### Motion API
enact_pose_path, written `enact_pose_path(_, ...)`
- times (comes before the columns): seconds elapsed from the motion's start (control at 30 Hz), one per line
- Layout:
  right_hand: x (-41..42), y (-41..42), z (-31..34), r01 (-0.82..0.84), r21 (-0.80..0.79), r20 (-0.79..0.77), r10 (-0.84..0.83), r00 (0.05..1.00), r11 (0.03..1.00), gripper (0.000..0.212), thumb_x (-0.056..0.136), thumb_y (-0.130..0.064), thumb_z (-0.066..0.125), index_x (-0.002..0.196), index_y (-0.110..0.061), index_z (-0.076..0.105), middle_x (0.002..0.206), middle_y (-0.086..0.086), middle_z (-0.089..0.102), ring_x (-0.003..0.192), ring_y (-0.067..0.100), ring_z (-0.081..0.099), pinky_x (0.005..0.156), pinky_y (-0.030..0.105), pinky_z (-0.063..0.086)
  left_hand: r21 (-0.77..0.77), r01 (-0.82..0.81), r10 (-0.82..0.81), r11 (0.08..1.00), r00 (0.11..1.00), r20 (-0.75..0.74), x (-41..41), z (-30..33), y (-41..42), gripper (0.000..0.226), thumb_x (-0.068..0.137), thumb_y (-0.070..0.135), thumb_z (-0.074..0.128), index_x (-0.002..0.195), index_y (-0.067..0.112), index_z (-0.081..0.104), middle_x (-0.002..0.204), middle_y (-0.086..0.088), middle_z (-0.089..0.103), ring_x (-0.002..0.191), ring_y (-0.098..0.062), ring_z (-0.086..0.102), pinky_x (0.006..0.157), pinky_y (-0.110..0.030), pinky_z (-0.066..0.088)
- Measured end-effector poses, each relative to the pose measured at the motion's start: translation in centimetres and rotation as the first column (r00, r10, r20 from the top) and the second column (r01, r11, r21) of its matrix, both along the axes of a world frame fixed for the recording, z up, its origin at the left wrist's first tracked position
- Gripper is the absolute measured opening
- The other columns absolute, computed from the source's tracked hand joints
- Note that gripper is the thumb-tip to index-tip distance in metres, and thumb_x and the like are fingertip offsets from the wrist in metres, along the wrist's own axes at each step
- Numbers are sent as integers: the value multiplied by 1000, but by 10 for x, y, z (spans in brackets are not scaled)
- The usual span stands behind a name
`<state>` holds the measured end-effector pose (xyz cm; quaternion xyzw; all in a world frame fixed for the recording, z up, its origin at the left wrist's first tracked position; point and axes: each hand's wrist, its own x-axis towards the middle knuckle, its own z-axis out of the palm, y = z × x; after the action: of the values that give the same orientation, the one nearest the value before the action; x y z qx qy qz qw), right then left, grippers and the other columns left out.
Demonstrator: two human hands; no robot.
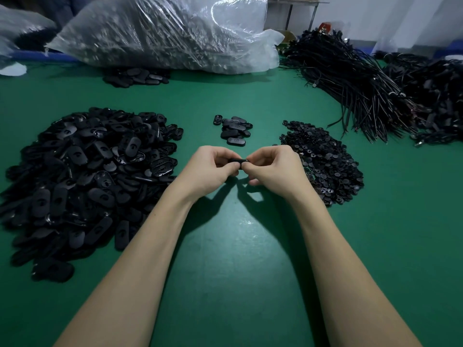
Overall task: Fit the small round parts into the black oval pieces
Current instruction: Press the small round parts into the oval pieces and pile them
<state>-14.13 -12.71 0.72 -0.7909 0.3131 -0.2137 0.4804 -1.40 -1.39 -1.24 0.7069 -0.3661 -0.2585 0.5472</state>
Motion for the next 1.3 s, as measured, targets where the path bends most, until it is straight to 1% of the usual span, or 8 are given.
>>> enact_pose_path(0.23, 4, 2, -6, 8, -13, 13, -8, 1000, 1000, 13, 82, -9, 78, 73, -16, 72, 62, -4, 72, 57, 14, 73, 62, 32, 64, 6, -26, 26, 1000, 999, 42, 0, -5, -2, 21, 92, 6, 69, 84, 26, 71, 76, 3, 75, 70, -6, 70, 79, -28, 58)
enact_pose_path(0.37, 4, 0, -8, -37, 6, 61, 37, 997, 999, 9, 89, -8, 75, 95, -15, 73, 72, -2, 74, 59, 16, 72, 63, 32, 64, -40, -106, 105, 994, 994, -25, -1, -8, -3, 15, 90, 11, 72, 86, 26, 73, 76, 2, 77, 76, -14, 74, 81, -32, 59)
enact_pose_path(0.53, 5, -3, -14, -49, -328, -19, 45, 999, 944, 21, 83, -20, 80, 99, -32, 73, 90, -12, 74, 62, 9, 67, 72, 29, 59, -61, -180, 173, 982, 979, -112, -1, -10, -6, 12, 89, 14, 73, 97, 20, 66, 78, 0, 77, 74, -15, 75, 77, -30, 60)
enact_pose_path(0.67, 8, -7, -14, 25, -376, -12, -32, 999, 926, 15, 85, -31, 77, 100, -32, 76, 97, -16, 74, 67, 7, 67, 78, 36, 59, -105, -183, 165, 977, 973, -163, -1, -7, -7, 11, 92, 13, 71, 101, 16, 65, 89, -6, 76, 76, -16, 75, 65, -21, 56)
enact_pose_path(0.8, 23, -19, -7, 131, -400, -37, -159, 987, 907, 15, 86, -35, 74, 102, -35, 75, 102, -13, 71, 96, 11, 66, 78, 32, 54, -109, -201, 182, 973, 970, -163, -1, -7, -7, 4, 94, 12, 67, 98, 12, 65, 94, -8, 72, 75, -13, 74, 65, -20, 56)
enact_pose_path(0.97, 67, -37, 7, 102, -418, -174, -190, 966, 902, 17, 87, -34, 73, 105, -33, 74, 107, -11, 73, 97, 17, 67, 76, 27, 49, -103, -214, 196, 971, 968, -158, -1, -7, -9, 5, 95, 16, 67, 94, 12, 64, 89, -6, 70, 72, -15, 72, 64, -22, 55)
enact_pose_path(1.13, 82, -47, 10, 38, -457, -282, -185, 941, 889, 29, 85, -32, 73, 115, -33, 71, 116, -3, 72, 109, 23, 66, 93, 37, 55, -86, -196, 191, 977, 979, -66, -3, -5, -8, 9, 95, 23, 68, 89, 17, 64, 82, -1, 70, 69, -14, 69, 63, -30, 55)
enact_pose_path(1.3, 76, -51, 11, -5, -403, -286, -120, 951, 915, 28, 85, -33, 73, 114, -32, 70, 114, -3, 72, 106, 22, 67, 92, 38, 56, -72, -233, 243, 970, 928, 283, -6, -5, -9, 17, 89, 38, 70, 77, 28, 64, 71, 15, 68, 67, -10, 67, 67, -28, 53)
